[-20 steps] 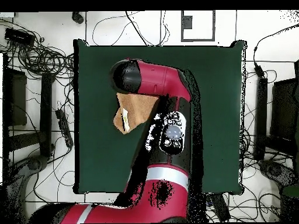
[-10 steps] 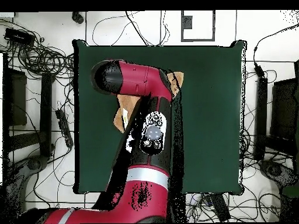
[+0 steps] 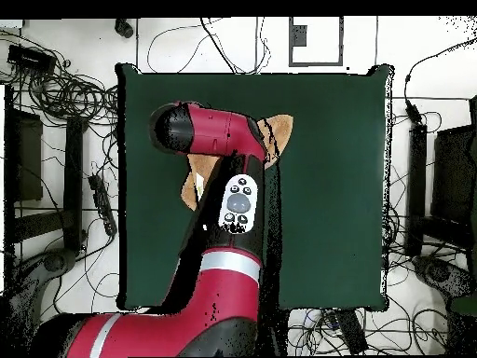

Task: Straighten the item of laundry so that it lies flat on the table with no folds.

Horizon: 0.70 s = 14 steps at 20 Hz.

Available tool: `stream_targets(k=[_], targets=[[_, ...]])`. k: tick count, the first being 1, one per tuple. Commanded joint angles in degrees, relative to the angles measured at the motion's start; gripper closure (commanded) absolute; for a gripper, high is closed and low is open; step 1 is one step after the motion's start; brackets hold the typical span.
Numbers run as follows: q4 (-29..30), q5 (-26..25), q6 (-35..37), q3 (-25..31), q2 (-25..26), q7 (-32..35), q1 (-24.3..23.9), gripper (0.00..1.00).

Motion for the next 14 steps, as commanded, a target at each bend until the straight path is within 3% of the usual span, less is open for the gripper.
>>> stream_targets(k=[1,14], targets=[[0.65,2.93,-3.94,3.13,4.13,15.26,0.59,0.00],[0.75,4.47,-5.06,2.13,5.28,15.10,1.17,0.00]])
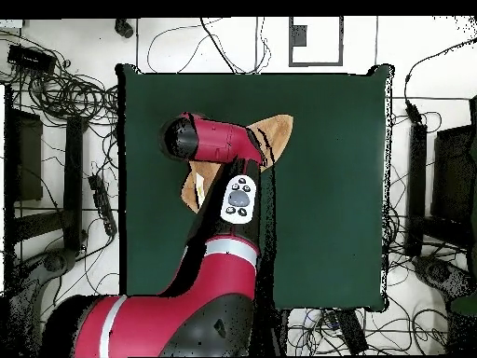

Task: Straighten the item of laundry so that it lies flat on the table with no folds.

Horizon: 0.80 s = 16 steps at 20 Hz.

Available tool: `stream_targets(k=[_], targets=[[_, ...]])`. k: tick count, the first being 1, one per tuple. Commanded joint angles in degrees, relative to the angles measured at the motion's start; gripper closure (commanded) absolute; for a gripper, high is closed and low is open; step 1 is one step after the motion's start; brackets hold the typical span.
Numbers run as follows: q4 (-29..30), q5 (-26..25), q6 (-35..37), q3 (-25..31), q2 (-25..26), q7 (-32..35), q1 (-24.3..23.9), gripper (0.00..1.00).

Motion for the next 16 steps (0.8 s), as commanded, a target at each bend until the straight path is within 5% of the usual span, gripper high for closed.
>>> stream_targets(k=[1,8,16], targets=[[1.44,3.41,-0.77,1.55,-0.25,15.93,1.62,0.00],[2.76,6.14,1.53,-3.16,-0.50,22.49,6.09,0.00],[7.17,7.97,-1.85,1.03,-1.57,20.99,5.88,0.00]])
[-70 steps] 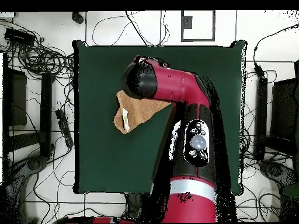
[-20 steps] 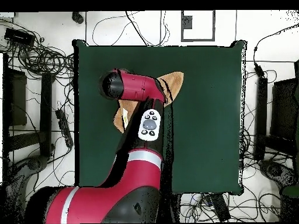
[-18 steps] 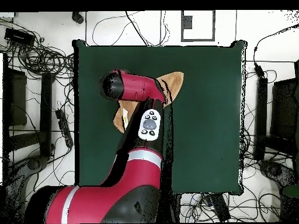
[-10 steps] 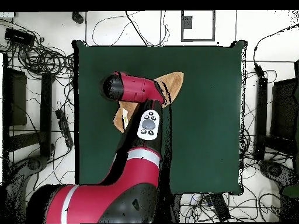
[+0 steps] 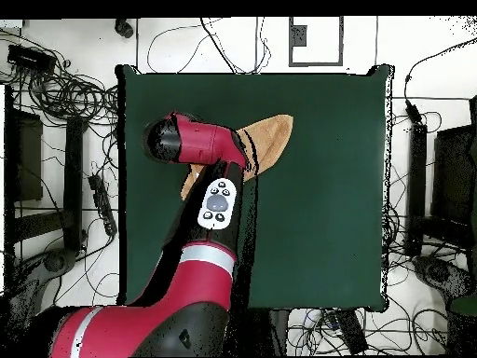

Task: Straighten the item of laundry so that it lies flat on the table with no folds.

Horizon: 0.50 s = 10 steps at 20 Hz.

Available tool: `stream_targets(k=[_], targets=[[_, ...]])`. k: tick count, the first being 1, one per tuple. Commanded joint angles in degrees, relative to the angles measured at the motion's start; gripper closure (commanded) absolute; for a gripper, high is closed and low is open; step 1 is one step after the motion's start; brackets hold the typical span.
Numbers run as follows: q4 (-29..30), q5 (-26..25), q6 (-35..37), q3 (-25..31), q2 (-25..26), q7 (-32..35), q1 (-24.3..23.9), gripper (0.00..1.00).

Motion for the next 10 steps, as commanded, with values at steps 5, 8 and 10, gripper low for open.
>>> stream_targets(k=[5,8,10], targets=[[6.86,4.47,-1.47,3.80,-0.63,18.30,3.09,0.00],[10.18,3.84,-4.34,6.24,-1.66,17.08,2.50,0.00],[12.09,3.65,-5.31,6.78,-2.68,17.35,2.77,0.00]])
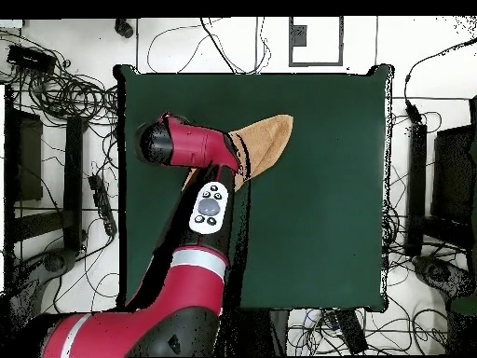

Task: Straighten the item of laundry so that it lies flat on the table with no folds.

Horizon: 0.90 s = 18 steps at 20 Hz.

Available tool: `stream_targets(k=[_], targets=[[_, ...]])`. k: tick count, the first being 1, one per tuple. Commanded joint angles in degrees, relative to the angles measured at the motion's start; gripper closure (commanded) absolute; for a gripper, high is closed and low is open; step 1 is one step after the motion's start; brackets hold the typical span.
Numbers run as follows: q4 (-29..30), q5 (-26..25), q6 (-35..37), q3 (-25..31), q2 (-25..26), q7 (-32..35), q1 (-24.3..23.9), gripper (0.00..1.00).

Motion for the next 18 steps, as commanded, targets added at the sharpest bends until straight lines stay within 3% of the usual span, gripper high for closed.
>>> stream_targets(k=[1,13,18], targets=[[10.99,2.46,-4.86,7.00,-2.15,14.66,1.60,0.00],[15.60,2.96,-5.14,6.06,-5.11,15.18,3.09,0.00],[14.98,3.26,-4.79,6.12,-4.53,14.60,2.79,0.00]])
